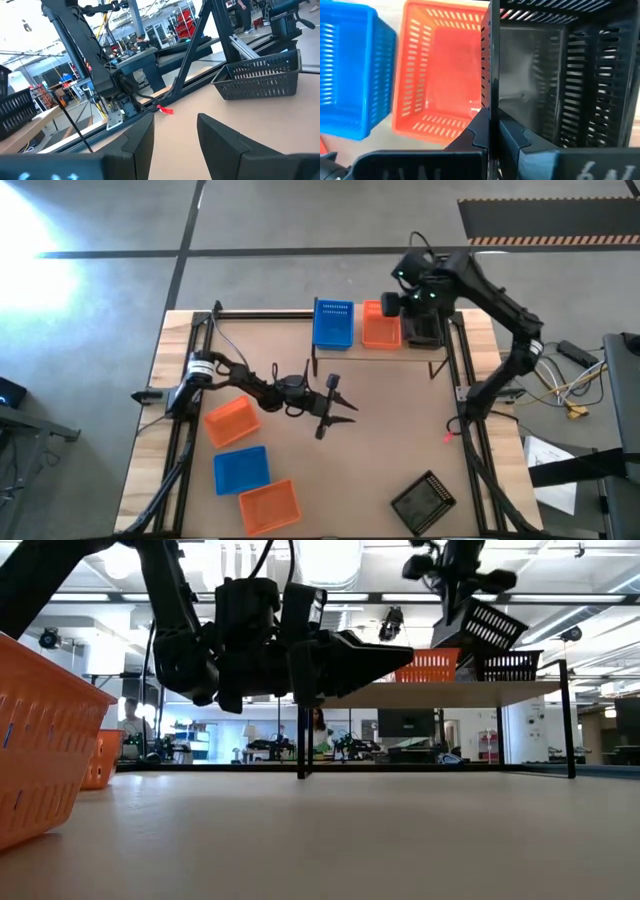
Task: Stack baskets on shelf by color
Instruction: Stack the top black bin on top of the other black bin on the shelf, then stack the bottom orange bin on top of the other orange bin on the shelf
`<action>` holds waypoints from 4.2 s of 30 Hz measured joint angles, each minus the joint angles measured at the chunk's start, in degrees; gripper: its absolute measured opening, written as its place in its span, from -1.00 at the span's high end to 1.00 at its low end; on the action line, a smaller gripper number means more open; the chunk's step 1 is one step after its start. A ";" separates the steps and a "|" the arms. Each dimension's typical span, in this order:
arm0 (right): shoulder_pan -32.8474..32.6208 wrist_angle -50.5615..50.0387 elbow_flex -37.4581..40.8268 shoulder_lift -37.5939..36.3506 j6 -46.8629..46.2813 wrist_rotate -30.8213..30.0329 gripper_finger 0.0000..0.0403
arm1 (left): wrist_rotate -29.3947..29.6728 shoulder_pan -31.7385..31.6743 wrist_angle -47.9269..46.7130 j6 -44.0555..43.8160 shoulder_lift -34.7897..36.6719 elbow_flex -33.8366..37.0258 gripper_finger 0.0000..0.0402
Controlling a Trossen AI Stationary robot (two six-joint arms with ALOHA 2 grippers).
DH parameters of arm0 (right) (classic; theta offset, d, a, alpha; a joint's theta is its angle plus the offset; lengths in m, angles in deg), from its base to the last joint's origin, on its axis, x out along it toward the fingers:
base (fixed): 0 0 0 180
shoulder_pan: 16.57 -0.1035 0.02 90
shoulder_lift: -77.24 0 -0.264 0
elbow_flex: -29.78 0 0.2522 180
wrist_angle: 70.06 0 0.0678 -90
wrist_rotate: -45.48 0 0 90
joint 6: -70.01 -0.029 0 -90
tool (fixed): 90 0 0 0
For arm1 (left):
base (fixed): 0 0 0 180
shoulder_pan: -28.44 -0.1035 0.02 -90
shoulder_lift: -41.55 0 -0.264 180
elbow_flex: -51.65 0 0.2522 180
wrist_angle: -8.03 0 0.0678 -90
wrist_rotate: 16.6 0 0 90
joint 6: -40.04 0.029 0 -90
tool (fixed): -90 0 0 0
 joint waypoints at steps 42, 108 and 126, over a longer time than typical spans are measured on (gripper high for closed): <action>2.01 -0.08 5.01 -2.01 0.62 -6.09 0.96 | -0.22 0.00 0.02 -3.06 0.15 1.15 0.33; -15.59 2.80 32.57 -25.42 33.80 -6.65 0.32 | -0.20 -0.50 1.26 -7.36 0.38 1.59 0.33; -57.92 67.57 71.36 -30.51 13.34 -26.00 0.32 | 9.34 0.69 -46.16 0.57 25.94 6.10 0.33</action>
